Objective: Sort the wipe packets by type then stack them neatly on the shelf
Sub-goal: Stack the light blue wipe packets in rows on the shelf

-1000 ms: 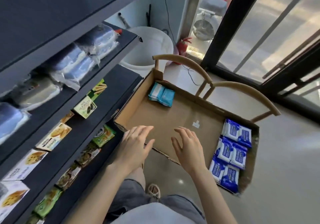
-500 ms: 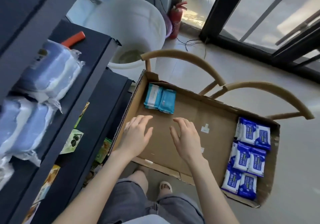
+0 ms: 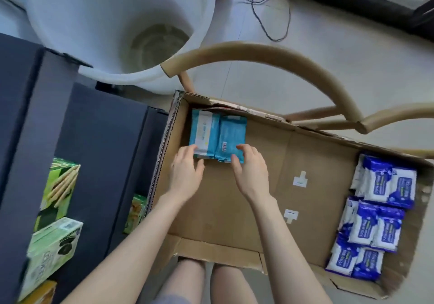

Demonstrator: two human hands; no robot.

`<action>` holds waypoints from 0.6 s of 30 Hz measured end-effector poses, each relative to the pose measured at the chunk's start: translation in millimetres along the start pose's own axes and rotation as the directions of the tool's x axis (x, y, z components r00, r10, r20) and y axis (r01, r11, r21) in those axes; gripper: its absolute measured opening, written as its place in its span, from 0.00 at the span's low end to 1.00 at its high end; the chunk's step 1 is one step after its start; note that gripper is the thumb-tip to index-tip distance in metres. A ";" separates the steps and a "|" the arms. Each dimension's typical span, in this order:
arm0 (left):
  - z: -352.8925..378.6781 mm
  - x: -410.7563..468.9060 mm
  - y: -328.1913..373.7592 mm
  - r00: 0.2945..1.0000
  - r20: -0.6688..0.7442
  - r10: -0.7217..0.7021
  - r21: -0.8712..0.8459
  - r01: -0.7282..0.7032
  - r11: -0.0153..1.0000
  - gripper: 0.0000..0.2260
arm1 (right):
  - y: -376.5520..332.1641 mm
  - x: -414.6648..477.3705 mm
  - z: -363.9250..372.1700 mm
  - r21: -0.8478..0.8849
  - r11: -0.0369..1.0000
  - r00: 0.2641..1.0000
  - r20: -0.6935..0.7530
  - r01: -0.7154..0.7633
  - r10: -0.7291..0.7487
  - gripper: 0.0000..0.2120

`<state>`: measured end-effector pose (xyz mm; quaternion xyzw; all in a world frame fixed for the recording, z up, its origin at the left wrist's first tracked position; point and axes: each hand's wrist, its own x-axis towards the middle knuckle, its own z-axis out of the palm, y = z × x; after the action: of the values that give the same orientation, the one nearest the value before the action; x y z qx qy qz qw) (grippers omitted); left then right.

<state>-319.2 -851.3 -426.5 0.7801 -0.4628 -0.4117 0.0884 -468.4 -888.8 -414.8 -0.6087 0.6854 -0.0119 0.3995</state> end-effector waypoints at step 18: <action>93.4 100.9 -38.8 0.918 -0.321 -0.232 -0.163 0.188 0.969 0.24 | 58.0 96.4 90.3 0.202 0.965 0.966 -0.163 -0.165 0.200 0.33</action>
<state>-338.1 -887.2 -563.5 0.8768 -0.3269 -0.3081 0.1718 -459.6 -912.7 -556.8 -0.4990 0.7682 -0.0945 0.3899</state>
